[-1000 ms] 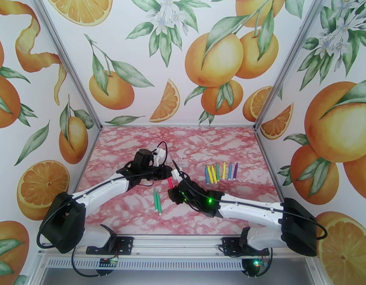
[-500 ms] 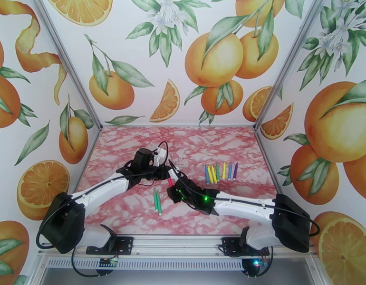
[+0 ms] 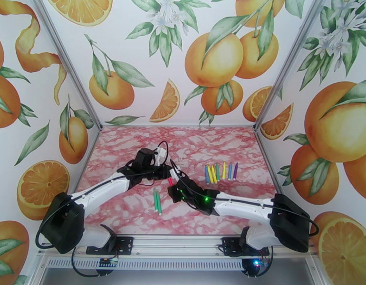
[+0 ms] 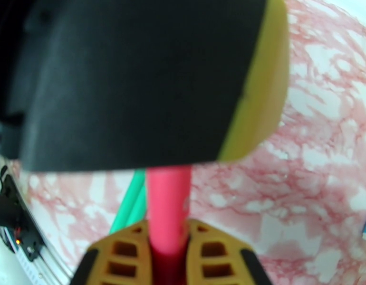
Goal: Open the pen caps
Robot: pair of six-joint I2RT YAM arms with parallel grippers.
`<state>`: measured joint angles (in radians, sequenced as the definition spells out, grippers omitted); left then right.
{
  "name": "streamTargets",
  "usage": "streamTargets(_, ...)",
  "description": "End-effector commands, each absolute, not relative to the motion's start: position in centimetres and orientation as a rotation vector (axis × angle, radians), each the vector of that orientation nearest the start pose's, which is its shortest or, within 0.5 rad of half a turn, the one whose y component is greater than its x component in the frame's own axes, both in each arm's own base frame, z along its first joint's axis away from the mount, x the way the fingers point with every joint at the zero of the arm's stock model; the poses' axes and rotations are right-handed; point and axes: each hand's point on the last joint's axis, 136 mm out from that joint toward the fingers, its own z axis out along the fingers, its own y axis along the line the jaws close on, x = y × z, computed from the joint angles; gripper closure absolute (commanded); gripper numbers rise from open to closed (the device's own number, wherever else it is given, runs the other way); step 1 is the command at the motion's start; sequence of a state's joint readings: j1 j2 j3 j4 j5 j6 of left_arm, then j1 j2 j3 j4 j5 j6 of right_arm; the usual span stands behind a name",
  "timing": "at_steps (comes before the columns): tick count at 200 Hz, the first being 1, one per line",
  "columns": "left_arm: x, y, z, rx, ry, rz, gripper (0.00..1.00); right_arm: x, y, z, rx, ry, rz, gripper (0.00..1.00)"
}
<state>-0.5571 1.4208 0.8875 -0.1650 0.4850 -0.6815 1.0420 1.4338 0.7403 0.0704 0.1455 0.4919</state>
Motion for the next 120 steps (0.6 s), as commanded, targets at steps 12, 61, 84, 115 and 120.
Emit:
streamTargets(12,33.2,-25.8,17.4,0.005,2.386,-0.995,1.0,20.7,33.9,10.4,-0.607,2.235,0.688,1.0)
streamTargets(61,34.3,-25.0,17.9,-0.058,2.358,-0.989,1.0,19.7,33.6,9.4,-0.621,2.23,0.696,1.0)
streamTargets(84,34.8,-24.5,17.8,-0.093,2.353,-0.978,1.0,19.5,33.4,9.3,-0.613,2.228,0.699,1.0)
streamTargets(115,34.8,-23.8,17.5,-0.09,2.364,-0.95,1.0,19.7,32.8,9.4,-0.594,2.222,0.679,1.0)
streamTargets(120,34.8,-23.7,17.4,-0.082,2.374,-0.933,1.0,19.7,32.6,9.4,-0.589,2.222,0.67,1.0)
